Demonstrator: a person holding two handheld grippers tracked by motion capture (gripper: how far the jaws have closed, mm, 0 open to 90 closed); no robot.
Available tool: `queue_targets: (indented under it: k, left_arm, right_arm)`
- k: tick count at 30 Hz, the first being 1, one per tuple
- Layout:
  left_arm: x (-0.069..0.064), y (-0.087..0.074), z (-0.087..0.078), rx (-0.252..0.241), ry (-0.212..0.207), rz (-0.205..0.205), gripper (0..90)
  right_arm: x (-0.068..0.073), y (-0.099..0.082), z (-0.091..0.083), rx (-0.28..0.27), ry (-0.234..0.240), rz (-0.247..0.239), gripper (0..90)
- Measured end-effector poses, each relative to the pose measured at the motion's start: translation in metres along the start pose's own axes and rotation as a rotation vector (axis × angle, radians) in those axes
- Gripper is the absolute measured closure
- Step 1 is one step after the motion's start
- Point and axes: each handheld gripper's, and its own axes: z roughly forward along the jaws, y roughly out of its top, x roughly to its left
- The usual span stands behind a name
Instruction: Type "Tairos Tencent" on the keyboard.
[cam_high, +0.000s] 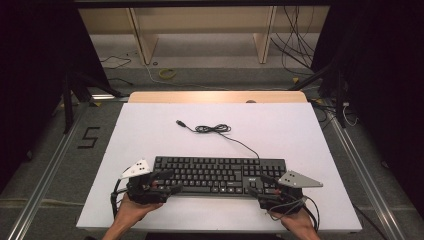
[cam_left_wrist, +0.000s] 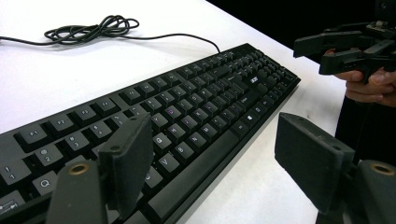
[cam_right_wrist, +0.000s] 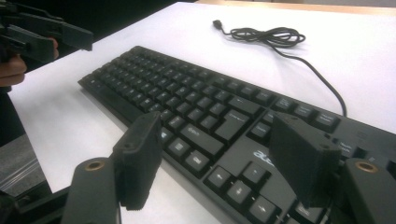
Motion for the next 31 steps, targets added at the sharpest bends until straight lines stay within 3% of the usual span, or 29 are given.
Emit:
queue_targets:
  k: [31]
  left_arm:
    - [0.0044, -0.0016, 0.0015, 0.001, 0.02, -0.001, 26.7]
  right_arm:
    - [-0.002, -0.0043, -0.0036, -0.003, -0.023, 0.017, 31.5]
